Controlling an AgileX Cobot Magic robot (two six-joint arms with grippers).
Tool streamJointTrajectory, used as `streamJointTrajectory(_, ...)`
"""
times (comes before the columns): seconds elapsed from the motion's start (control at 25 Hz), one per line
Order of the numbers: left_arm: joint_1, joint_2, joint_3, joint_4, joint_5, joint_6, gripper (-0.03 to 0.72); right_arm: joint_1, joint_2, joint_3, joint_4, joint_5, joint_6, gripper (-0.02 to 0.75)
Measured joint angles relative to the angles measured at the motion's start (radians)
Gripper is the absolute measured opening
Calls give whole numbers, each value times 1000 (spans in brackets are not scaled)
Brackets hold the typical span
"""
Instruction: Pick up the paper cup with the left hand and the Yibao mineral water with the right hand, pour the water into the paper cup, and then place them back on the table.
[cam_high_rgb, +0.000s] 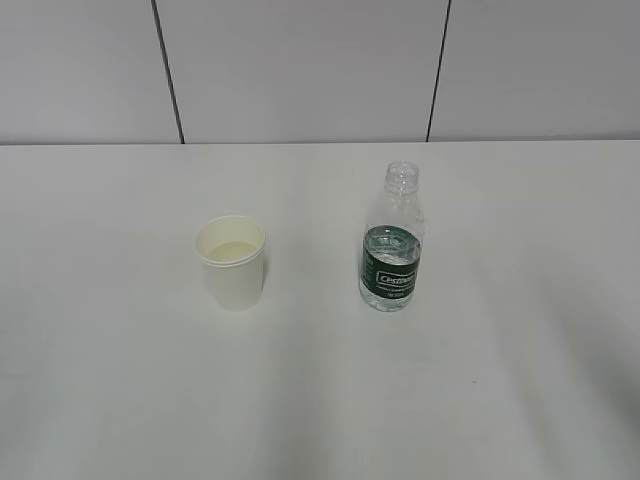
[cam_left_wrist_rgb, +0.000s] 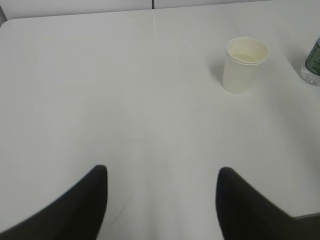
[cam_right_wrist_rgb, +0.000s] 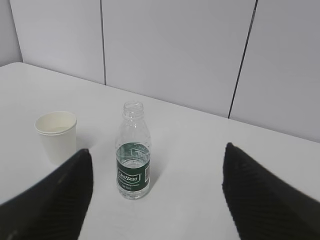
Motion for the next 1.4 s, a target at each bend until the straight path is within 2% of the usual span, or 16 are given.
streamJointTrajectory(0.24,0,0,0,0,0,0,466,0,0,0,0,1,1,593)
streamJointTrajectory(0.44,0,0,0,-2,0,0,466,64,-30,0,0,47,1,593)
streamJointTrajectory(0.84,0,0,0,-2,0,0,466,65,-31,0,0,82,1,593)
streamJointTrajectory(1.08,0,0,0,-2,0,0,466,65,-32,0,0,187,22,592)
streamJointTrajectory(1.4,0,0,0,-2,0,0,466,65,-32,-30,0,194,46,592)
